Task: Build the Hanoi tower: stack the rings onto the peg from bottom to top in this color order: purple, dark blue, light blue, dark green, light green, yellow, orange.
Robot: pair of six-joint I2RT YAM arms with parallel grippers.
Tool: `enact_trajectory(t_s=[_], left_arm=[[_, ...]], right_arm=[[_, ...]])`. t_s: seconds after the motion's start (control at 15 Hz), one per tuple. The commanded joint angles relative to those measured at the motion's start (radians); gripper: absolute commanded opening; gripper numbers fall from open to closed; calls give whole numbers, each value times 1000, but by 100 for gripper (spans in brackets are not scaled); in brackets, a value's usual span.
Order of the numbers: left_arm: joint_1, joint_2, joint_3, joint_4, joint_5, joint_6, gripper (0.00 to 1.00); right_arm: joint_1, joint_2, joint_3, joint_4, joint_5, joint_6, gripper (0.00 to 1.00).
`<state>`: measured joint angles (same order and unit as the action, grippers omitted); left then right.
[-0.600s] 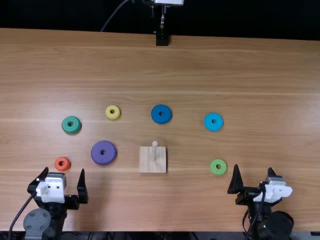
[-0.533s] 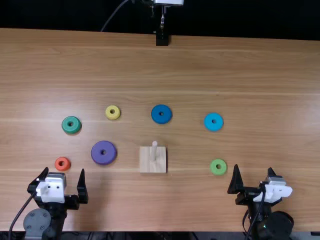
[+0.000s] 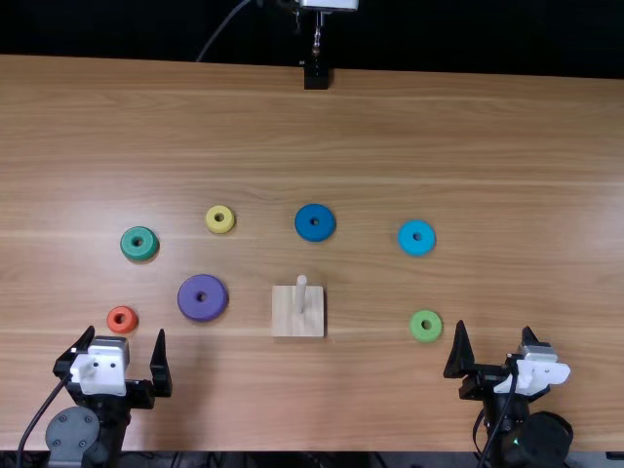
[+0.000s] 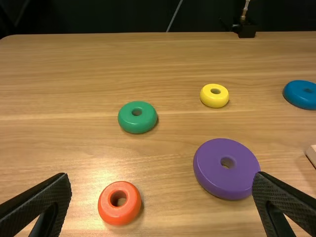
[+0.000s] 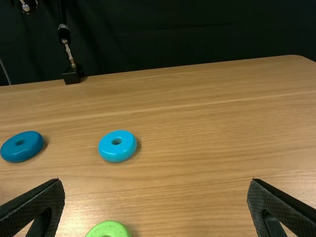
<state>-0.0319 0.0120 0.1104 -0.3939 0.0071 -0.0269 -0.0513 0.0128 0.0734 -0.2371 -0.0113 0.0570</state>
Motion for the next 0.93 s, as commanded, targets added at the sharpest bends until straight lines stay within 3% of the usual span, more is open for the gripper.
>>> enact_trajectory(t_s=[0.0, 0.87], left_arm=[[3, -12, -110, -57, -11, 5, 100], [18, -12, -110, -61, -11, 5, 100]], right_arm=[[-9, -13, -57, -73, -2, 0, 100], [-9, -13, -57, -73, -2, 0, 100]])
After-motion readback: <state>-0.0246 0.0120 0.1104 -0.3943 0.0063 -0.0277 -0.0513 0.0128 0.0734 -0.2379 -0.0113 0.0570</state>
